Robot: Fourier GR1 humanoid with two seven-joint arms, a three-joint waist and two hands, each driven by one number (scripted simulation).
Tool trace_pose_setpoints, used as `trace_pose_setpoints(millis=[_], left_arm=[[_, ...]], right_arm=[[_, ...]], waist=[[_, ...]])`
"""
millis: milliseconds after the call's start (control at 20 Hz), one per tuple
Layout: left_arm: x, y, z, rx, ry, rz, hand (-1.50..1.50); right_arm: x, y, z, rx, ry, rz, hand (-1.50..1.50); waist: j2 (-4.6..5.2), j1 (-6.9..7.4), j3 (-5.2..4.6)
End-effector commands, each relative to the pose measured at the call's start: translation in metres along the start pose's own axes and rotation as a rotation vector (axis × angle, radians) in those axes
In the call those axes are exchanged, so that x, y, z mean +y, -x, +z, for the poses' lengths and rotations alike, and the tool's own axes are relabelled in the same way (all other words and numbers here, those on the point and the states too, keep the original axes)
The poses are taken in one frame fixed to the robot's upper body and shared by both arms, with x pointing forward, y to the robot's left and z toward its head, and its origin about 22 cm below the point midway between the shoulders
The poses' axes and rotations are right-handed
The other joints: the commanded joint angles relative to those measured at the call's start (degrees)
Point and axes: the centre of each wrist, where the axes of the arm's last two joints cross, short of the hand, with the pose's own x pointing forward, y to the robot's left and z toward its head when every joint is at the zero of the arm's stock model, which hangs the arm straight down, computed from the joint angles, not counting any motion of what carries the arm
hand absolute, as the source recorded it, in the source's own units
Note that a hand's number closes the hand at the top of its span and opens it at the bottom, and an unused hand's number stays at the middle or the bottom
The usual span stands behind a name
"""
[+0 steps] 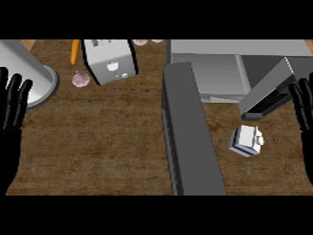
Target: Pick up the milk, place it into the microwave and close the microwave
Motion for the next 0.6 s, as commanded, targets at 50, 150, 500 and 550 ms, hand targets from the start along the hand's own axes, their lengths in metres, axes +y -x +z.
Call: trace_pose_setpoints(millis=[50, 150, 500, 550], left_arm=[[-0.007, 0.005, 0.003, 0.015, -0.044, 0.009, -1.5], [-0.01, 0.012, 0.01, 0.017, -0.074, -0.002, -1.5], [-0.011, 0.022, 0.045, 0.152, -0.183, 0.063, -1.5], [-0.005, 0.026, 0.047, 0.14, -0.172, 0.067, -1.5]], right_arm=[[0.006, -0.002, 0.001, -0.002, 0.002, 0.017, -1.5], [0.032, 0.005, -0.011, -0.052, 0.04, 0.034, -1.5], [0.045, -0.001, -0.008, 0.073, 0.017, 0.042, -1.5], [0.048, 0.002, -0.007, 0.054, 0.023, 0.052, -1.5]], waist=[[-0.59, -0.72, 1.19], [-0.57, -0.57, 1.18], [-0.64, -0.5, 1.17], [-0.61, -0.56, 1.18]])
